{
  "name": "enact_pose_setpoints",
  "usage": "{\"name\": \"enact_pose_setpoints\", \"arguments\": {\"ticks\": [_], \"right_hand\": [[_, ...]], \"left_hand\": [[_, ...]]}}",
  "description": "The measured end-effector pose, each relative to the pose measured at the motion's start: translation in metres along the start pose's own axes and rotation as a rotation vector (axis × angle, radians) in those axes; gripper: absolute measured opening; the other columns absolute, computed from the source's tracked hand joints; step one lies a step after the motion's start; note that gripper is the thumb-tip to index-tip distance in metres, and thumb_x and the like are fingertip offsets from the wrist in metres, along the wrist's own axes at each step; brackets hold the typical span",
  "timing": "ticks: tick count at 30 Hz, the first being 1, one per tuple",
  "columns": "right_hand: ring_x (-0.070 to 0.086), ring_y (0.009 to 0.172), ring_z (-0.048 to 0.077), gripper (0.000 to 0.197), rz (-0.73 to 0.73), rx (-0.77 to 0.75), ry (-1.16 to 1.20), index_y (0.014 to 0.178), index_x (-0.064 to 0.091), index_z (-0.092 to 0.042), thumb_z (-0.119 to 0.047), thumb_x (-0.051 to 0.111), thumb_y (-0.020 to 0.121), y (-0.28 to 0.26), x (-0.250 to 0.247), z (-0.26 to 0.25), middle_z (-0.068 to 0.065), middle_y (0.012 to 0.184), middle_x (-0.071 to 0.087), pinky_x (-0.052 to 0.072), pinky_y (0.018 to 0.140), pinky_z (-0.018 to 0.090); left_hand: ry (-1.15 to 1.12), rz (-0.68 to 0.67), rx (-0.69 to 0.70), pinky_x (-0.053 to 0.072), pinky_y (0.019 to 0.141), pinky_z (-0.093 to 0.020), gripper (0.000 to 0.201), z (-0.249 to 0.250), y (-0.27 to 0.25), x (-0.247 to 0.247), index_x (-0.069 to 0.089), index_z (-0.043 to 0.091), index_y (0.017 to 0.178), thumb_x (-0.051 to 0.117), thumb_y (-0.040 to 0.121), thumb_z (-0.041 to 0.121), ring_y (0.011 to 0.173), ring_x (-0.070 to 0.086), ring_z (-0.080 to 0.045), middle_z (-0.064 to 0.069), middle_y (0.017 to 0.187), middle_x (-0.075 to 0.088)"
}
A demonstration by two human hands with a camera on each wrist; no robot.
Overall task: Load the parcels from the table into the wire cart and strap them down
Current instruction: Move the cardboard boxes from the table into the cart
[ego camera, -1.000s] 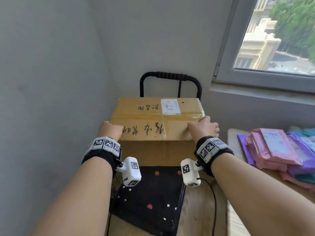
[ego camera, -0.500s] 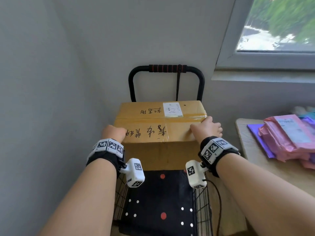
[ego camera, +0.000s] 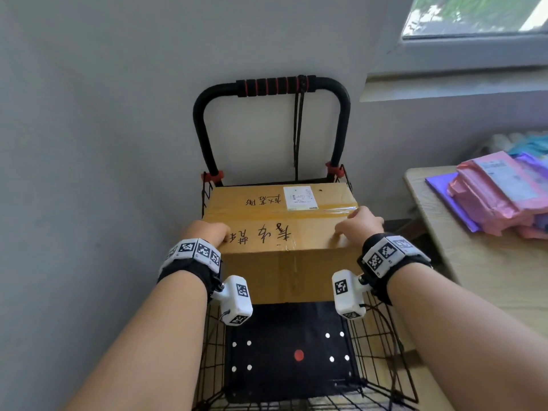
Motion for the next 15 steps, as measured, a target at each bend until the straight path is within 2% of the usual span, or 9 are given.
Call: {"name": "enact_pose_setpoints", "arguments": {"ticks": [2, 4, 6, 8, 12, 15], "right_hand": [[0.049, 0.1, 0.03, 0.047, -0.011, 0.009, -0.029, 0.123, 0.046, -0.017, -0.023, 0.065, 0.08, 0.012, 0.011, 0.003, 0.015, 0.126, 0.036, 0.044, 0.083, 0.037], [0.049, 0.097, 0.028, 0.042, -0.022, 0.01, -0.061, 0.117, 0.048, -0.018, -0.022, 0.065, 0.079, 0.028, 0.024, 0.006, 0.013, 0.124, 0.037, 0.045, 0.083, 0.036], [0.048, 0.096, 0.027, 0.039, -0.042, 0.015, -0.093, 0.115, 0.049, -0.02, -0.022, 0.064, 0.079, 0.042, 0.039, 0.01, 0.012, 0.123, 0.037, 0.045, 0.083, 0.035], [0.049, 0.098, 0.028, 0.038, -0.044, 0.03, -0.119, 0.115, 0.049, -0.02, -0.023, 0.062, 0.079, 0.055, 0.051, 0.017, 0.013, 0.123, 0.037, 0.047, 0.089, 0.037], [0.049, 0.105, 0.032, 0.035, -0.034, 0.063, -0.161, 0.113, 0.049, -0.021, -0.023, 0.058, 0.079, 0.08, 0.068, 0.029, 0.014, 0.125, 0.036, 0.044, 0.098, 0.044], [0.051, 0.102, 0.031, 0.032, -0.06, 0.057, -0.169, 0.113, 0.051, -0.022, -0.021, 0.058, 0.082, 0.101, 0.083, 0.035, 0.014, 0.127, 0.036, 0.046, 0.092, 0.039]], "left_hand": [[0.08, -0.006, -0.015, 0.052, 0.066, -0.028, 0.018, -0.003, 0.011, 0.012, 0.051, 0.013, 0.066, 0.067, 0.071, 0.018, 0.063, 0.055, -0.02, -0.005, 0.07, 0.055], [0.133, 0.006, -0.011, 0.056, 0.074, -0.032, 0.014, -0.006, 0.029, 0.026, 0.055, 0.01, 0.068, 0.068, 0.067, 0.016, 0.073, 0.06, -0.023, -0.007, 0.081, 0.06], [0.155, -0.013, -0.014, 0.054, 0.072, -0.031, 0.012, -0.013, 0.04, 0.042, 0.055, 0.009, 0.069, 0.066, 0.068, 0.014, 0.071, 0.059, -0.023, -0.008, 0.082, 0.06], [0.157, -0.037, -0.017, 0.051, 0.071, -0.031, 0.015, -0.019, 0.046, 0.058, 0.051, 0.009, 0.07, 0.065, 0.073, 0.013, 0.07, 0.057, -0.023, -0.007, 0.077, 0.058], [0.215, -0.061, -0.009, 0.051, 0.073, -0.031, 0.018, -0.023, 0.065, 0.089, 0.046, 0.011, 0.072, 0.063, 0.078, 0.013, 0.086, 0.062, -0.027, -0.01, 0.084, 0.059], [0.234, -0.075, -0.013, 0.052, 0.075, -0.032, 0.015, -0.028, 0.083, 0.108, 0.05, 0.01, 0.074, 0.064, 0.077, 0.014, 0.088, 0.063, -0.028, -0.012, 0.089, 0.063]]}}
Point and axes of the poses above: each hand's wrist, its own y-axis towards the middle knuckle, its own x-axis out of the palm, z = x × y, the point moved 10 cm from there along y, towards the middle knuckle
